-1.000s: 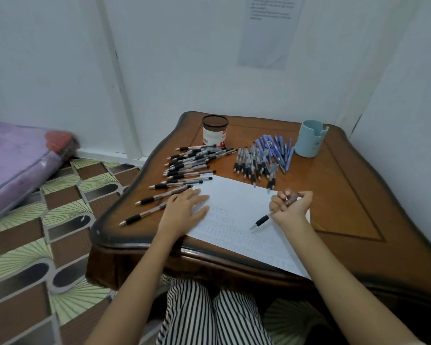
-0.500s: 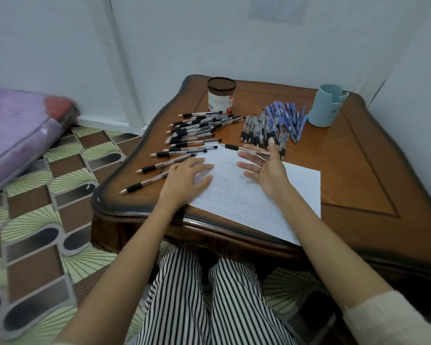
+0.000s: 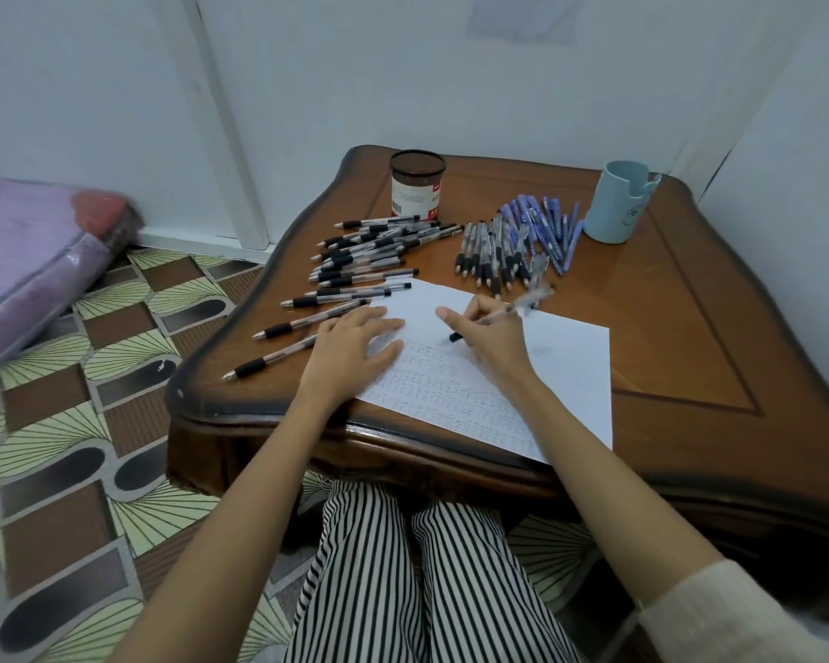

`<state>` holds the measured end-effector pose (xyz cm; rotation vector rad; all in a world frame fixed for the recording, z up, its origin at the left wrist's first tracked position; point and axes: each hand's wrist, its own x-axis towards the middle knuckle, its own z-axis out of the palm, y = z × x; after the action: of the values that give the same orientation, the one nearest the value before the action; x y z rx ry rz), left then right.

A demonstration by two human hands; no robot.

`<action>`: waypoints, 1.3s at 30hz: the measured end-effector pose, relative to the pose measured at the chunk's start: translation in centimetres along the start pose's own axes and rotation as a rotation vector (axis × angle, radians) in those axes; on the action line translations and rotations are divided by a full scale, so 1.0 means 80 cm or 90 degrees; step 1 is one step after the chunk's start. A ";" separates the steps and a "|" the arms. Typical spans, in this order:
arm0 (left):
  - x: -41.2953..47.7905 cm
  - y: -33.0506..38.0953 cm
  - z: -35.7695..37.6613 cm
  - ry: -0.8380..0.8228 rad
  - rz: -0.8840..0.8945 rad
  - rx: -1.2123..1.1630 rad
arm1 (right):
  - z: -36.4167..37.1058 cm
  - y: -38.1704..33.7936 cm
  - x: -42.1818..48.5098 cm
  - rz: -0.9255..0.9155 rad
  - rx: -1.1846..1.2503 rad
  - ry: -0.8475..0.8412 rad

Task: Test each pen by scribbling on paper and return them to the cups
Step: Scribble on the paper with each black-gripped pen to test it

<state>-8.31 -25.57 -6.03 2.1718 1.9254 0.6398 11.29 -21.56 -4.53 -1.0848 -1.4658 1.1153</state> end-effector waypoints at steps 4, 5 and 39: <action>0.000 0.002 -0.002 -0.007 -0.004 -0.002 | 0.003 0.004 0.002 -0.033 -0.057 0.053; 0.000 0.002 -0.002 -0.007 -0.003 -0.002 | 0.003 0.006 0.003 -0.036 -0.062 0.054; -0.003 0.007 -0.006 -0.021 -0.018 -0.003 | 0.007 0.011 0.008 -0.060 -0.102 0.104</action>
<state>-8.02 -25.97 -5.46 2.1344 1.9325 0.5996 10.72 -20.83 -5.33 -1.1761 -1.4790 0.8341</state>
